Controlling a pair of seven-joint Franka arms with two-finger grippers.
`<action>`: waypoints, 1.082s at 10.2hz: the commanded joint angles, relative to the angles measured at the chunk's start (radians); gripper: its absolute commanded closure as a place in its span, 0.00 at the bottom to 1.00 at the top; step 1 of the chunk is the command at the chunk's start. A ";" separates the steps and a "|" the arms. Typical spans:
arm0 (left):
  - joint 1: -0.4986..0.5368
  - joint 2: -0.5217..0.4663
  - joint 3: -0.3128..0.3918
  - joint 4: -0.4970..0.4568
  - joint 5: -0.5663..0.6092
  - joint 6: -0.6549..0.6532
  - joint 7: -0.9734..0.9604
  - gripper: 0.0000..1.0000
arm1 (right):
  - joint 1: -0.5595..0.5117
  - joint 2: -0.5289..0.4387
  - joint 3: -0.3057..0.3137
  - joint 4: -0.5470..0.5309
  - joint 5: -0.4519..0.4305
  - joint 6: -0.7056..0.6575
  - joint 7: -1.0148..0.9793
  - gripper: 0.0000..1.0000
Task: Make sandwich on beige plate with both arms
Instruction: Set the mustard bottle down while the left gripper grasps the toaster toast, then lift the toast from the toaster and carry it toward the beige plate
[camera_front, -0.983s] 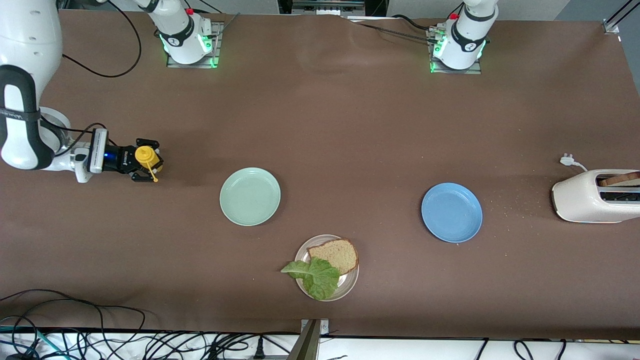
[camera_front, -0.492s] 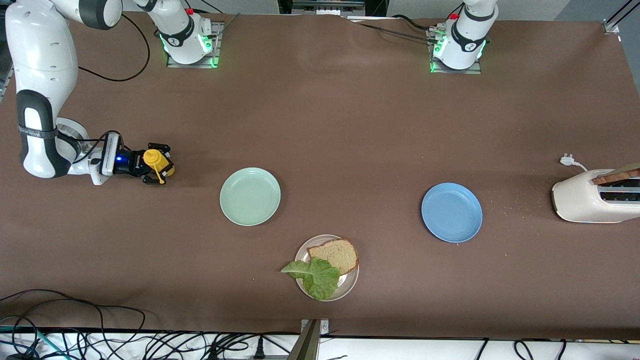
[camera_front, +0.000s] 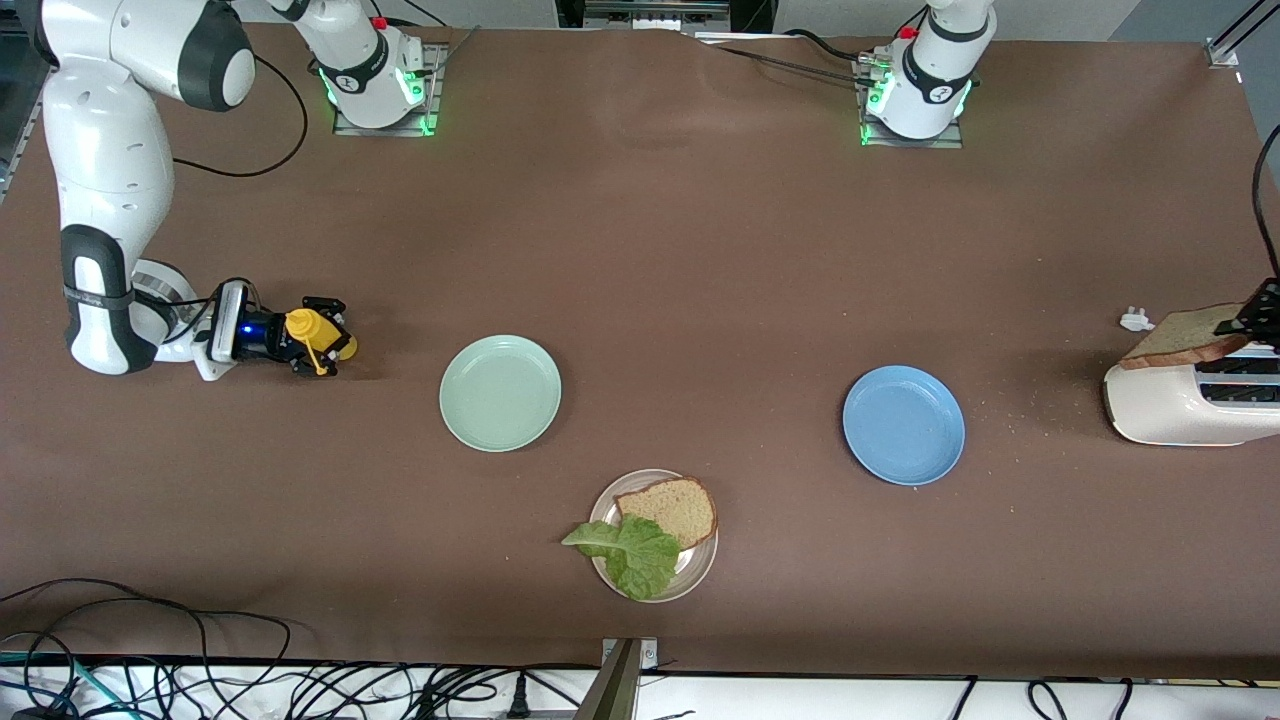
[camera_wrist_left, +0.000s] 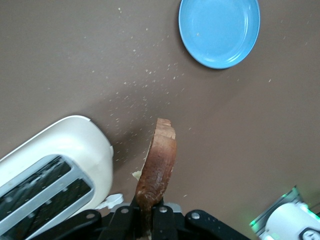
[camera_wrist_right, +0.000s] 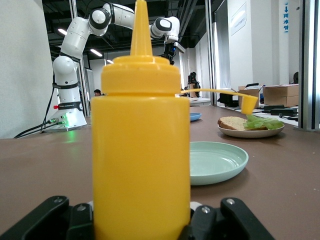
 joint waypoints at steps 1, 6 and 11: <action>-0.070 -0.003 0.005 0.012 -0.094 -0.037 -0.221 1.00 | -0.022 0.024 0.011 0.029 0.013 -0.036 -0.016 1.00; -0.175 0.062 0.005 0.007 -0.359 -0.036 -0.593 1.00 | -0.025 0.030 0.012 0.031 0.013 -0.036 -0.009 0.45; -0.277 0.171 0.006 0.012 -0.701 0.073 -0.932 1.00 | -0.039 0.030 0.011 0.031 0.001 -0.038 -0.004 0.28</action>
